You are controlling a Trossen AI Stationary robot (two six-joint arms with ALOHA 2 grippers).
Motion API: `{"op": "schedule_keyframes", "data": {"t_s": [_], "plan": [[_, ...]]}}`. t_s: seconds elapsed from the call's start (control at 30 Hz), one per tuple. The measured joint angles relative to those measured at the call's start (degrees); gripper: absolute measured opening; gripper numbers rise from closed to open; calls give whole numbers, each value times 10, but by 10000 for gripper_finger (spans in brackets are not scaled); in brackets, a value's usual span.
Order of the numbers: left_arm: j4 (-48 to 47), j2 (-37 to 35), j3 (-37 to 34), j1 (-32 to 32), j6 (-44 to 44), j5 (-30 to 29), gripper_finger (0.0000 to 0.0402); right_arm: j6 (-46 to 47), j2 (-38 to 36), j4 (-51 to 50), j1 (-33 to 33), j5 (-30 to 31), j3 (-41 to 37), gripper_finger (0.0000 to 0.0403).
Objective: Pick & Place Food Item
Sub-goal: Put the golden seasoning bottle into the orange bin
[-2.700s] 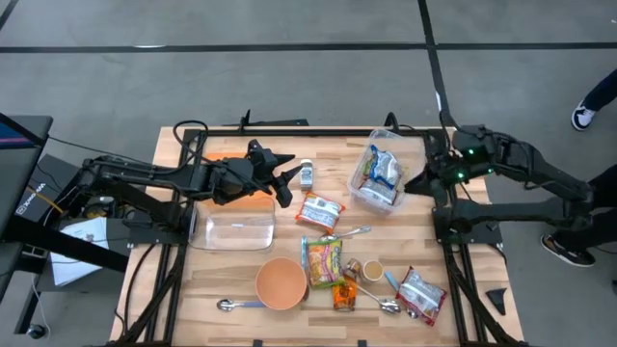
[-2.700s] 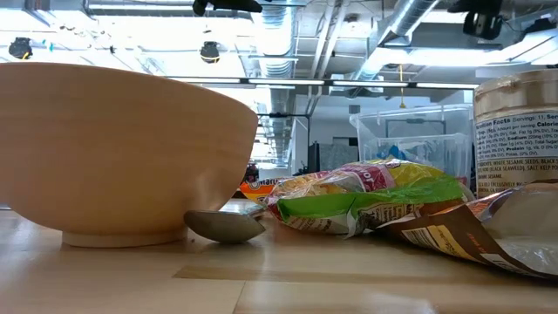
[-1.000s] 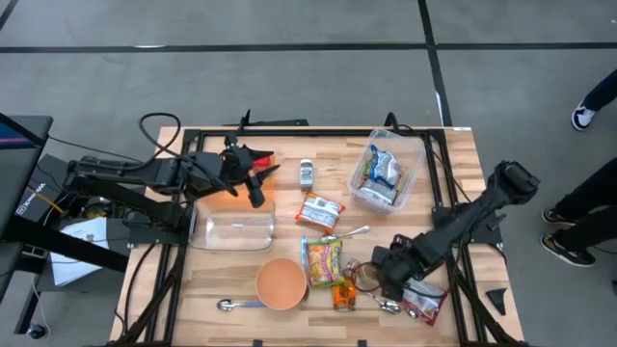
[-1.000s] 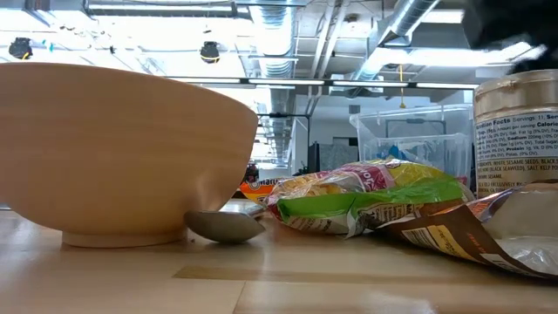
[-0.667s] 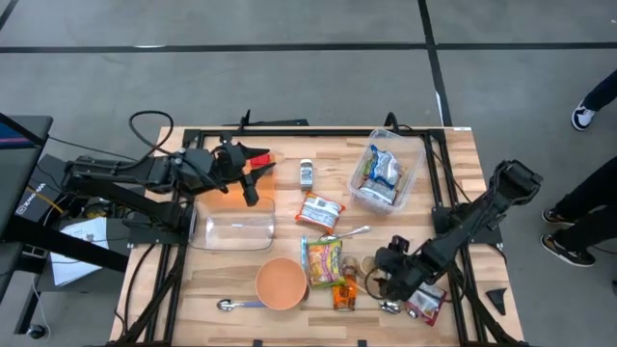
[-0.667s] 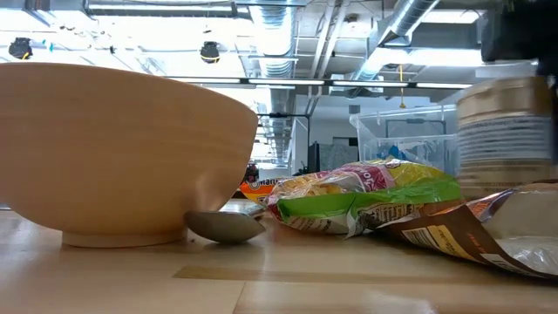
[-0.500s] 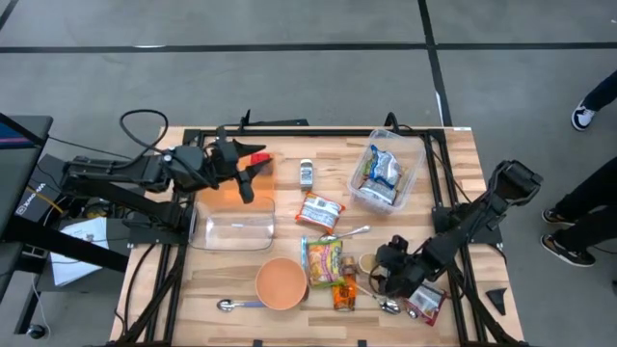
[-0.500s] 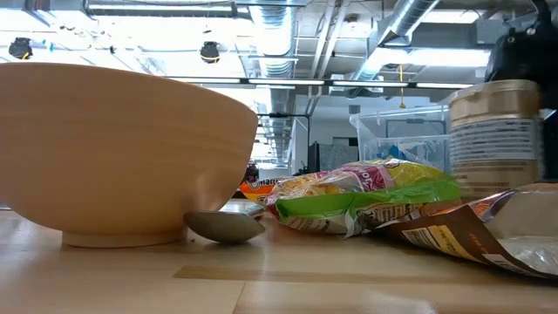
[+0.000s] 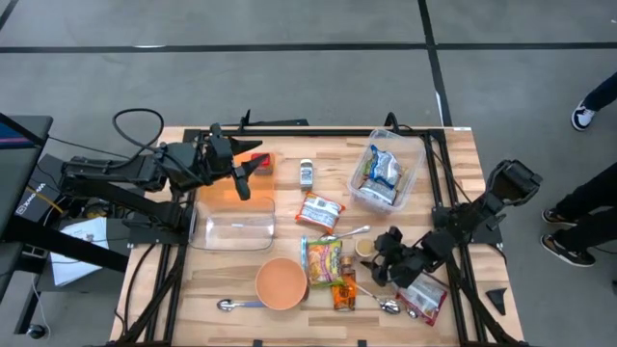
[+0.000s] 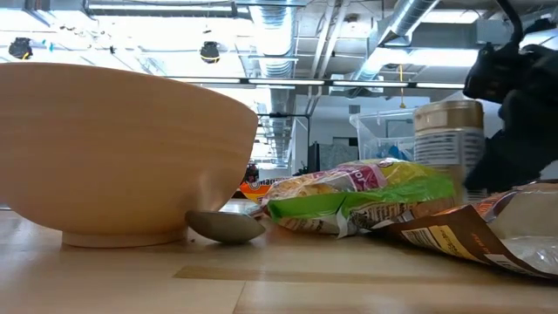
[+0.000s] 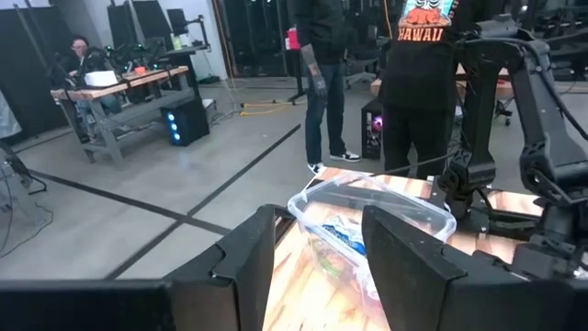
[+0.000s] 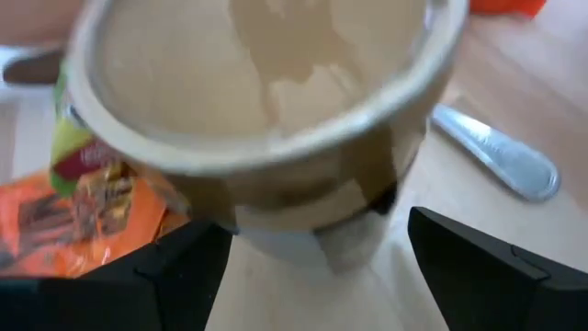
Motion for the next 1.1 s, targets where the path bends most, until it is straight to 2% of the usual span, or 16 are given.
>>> {"op": "schedule_keyframes", "data": {"t_s": [0.27, 0.63, 0.77, 0.9, 1.1], "plan": [[-3, 0, 0, -1, -15, -2, 158, -6, 0, 28, -24, 44, -22, 323], [-3, 0, 0, -1, -42, -2, 158, -38, 0, 36, -78, 46, -24, 322], [-3, 0, 0, -12, -44, -2, 158, -67, 0, 58, -89, 45, -24, 308], [-3, 0, 0, -20, -44, -2, 158, -76, 0, 74, -97, 33, -24, 276], [-4, 0, 0, -21, -44, -2, 158, -63, 0, 103, -92, -26, -12, 276]]}}
